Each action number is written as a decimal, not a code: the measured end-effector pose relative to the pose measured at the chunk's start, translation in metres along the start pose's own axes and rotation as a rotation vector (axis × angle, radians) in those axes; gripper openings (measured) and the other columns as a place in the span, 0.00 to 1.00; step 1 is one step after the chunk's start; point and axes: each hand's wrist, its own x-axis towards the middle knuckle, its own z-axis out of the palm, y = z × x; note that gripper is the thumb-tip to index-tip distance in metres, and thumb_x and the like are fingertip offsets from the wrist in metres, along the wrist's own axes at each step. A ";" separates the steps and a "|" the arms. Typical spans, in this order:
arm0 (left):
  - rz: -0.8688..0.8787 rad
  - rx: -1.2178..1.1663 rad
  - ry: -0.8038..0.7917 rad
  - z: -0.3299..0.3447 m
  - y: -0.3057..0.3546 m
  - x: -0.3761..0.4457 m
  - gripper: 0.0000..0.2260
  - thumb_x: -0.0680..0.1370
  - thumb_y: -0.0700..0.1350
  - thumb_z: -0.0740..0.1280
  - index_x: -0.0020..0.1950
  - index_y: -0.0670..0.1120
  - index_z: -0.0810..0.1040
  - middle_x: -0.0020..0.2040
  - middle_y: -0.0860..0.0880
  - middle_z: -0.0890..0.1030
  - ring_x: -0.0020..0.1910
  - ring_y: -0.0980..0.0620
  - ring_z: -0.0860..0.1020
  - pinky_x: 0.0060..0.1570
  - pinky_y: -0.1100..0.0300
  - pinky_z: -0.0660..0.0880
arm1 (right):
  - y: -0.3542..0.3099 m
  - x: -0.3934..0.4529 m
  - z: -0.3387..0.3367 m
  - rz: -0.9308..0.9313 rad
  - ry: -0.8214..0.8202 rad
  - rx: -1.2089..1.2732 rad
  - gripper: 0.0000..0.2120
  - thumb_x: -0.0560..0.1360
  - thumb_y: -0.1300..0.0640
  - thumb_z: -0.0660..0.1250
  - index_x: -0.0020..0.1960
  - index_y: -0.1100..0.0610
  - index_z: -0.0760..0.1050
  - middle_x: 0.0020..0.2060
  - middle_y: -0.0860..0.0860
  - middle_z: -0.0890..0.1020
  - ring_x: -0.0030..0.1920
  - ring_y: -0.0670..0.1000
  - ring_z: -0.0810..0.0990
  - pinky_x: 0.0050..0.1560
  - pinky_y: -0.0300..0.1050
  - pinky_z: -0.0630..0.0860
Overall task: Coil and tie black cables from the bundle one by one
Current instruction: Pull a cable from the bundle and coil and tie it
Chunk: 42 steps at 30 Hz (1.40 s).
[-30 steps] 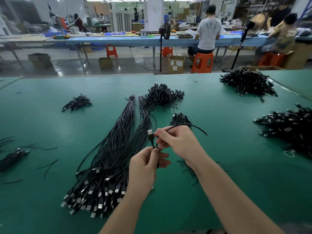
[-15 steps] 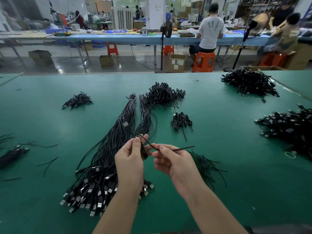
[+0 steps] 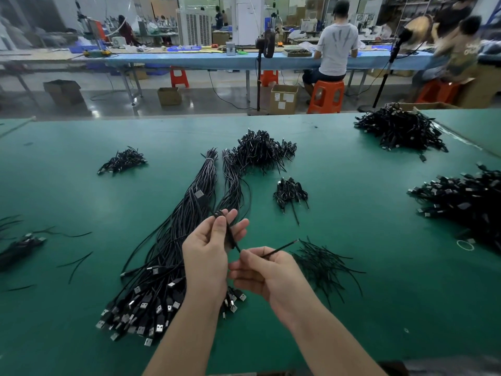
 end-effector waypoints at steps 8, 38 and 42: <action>-0.111 -0.120 -0.014 -0.001 0.002 -0.001 0.07 0.82 0.38 0.64 0.54 0.35 0.79 0.51 0.39 0.86 0.47 0.42 0.86 0.41 0.60 0.81 | 0.003 0.006 -0.012 0.101 -0.016 0.081 0.02 0.79 0.64 0.67 0.48 0.63 0.76 0.40 0.60 0.85 0.36 0.54 0.85 0.37 0.44 0.81; -0.097 -0.011 -0.096 0.007 -0.001 -0.007 0.07 0.81 0.39 0.67 0.48 0.41 0.84 0.47 0.39 0.86 0.35 0.48 0.82 0.36 0.59 0.80 | -0.024 0.013 -0.027 -0.078 -0.152 -0.513 0.28 0.76 0.58 0.73 0.74 0.54 0.68 0.57 0.46 0.83 0.59 0.45 0.81 0.68 0.49 0.74; -0.119 0.031 -0.168 0.011 -0.001 -0.017 0.09 0.80 0.43 0.68 0.44 0.48 0.87 0.40 0.42 0.85 0.35 0.49 0.82 0.35 0.56 0.81 | -0.029 0.018 -0.029 -0.104 -0.266 -0.359 0.16 0.75 0.67 0.72 0.62 0.61 0.78 0.37 0.48 0.76 0.48 0.50 0.80 0.62 0.53 0.79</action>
